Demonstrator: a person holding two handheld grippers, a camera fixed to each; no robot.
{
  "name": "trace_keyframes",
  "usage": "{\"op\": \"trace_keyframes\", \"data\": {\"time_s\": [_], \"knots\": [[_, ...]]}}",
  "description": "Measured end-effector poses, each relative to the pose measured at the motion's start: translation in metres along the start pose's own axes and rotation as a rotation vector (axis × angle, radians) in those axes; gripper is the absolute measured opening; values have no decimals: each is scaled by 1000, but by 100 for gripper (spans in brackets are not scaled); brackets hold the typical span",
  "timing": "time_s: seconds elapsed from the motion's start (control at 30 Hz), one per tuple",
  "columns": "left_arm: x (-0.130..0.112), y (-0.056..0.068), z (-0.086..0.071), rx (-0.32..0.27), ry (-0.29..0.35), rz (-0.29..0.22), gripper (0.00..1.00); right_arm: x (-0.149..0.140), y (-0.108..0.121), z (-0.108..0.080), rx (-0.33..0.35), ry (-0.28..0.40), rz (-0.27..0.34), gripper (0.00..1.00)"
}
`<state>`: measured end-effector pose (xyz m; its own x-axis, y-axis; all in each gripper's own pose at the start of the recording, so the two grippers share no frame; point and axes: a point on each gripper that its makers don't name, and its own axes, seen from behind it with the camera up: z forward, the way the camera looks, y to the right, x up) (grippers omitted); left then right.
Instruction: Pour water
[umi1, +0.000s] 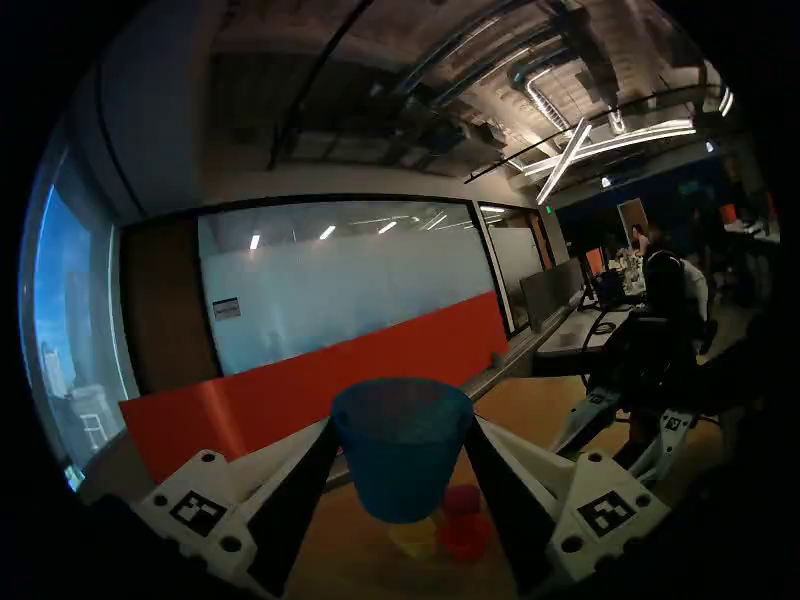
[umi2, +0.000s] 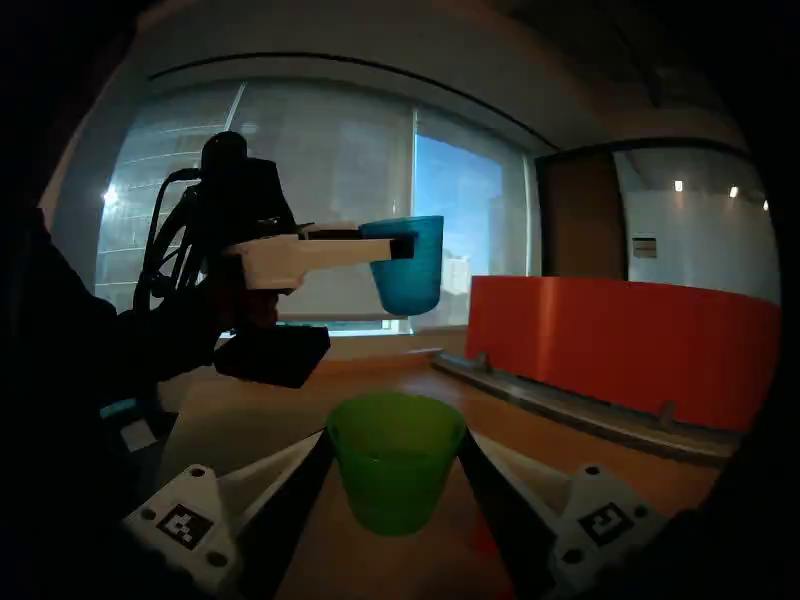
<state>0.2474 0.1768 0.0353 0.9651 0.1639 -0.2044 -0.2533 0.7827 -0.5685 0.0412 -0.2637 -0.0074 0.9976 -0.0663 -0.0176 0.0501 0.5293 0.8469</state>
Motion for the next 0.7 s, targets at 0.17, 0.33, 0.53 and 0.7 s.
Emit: {"op": "trace_keyframes", "data": {"time_s": [0.17,0.33,0.53,0.7], "knots": [[-3,1,1,-14,-1,-100,86,3,1,-1,-4,4,1,91],[-7,1,1,-26,-7,-140,86,5,1,-1,-6,4,3,91],[-22,2,-1,-26,-43,-130,85,4,2,-2,-8,-3,19,91],[-45,4,-6,-27,-94,-122,86,0,2,-4,-10,-29,32,91]]}}
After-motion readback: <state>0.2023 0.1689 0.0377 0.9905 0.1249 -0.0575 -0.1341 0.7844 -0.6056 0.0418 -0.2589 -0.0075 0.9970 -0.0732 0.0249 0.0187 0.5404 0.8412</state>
